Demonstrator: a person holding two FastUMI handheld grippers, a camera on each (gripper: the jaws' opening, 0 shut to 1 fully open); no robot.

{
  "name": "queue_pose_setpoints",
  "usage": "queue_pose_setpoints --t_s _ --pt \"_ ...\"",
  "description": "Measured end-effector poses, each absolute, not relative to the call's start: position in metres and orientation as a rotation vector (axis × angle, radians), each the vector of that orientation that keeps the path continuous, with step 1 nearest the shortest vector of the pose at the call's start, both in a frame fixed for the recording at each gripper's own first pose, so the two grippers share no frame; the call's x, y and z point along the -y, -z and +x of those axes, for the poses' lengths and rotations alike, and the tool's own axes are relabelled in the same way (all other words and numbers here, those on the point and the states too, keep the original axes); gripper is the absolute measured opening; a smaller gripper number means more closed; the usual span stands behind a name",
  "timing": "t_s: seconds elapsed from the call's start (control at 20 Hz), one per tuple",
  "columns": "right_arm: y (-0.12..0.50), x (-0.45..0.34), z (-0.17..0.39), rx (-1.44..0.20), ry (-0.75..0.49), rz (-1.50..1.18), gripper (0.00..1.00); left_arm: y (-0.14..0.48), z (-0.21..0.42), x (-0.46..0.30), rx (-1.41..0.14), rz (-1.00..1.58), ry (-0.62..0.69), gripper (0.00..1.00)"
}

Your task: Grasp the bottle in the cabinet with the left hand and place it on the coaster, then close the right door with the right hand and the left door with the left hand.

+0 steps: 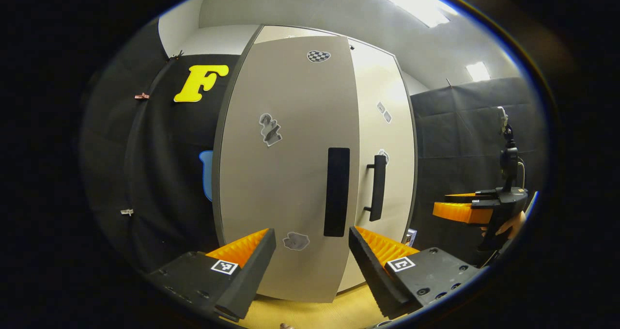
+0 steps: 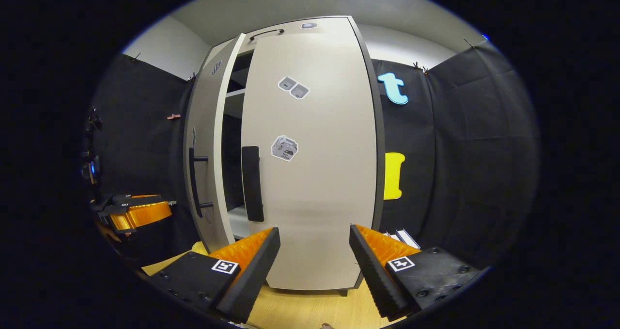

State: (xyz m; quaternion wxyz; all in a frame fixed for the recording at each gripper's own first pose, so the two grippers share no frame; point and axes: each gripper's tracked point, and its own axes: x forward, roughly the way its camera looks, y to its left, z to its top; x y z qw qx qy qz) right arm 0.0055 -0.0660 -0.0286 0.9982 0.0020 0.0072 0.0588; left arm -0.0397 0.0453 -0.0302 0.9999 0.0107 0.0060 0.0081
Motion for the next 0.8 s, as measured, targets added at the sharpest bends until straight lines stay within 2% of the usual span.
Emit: queue_pose_setpoints --t_s 0.8 --pt "0.032 0.059 0.006 -0.029 -0.116 -0.021 0.96 0.036 -0.039 -0.055 -0.025 0.035 -0.019 0.97"
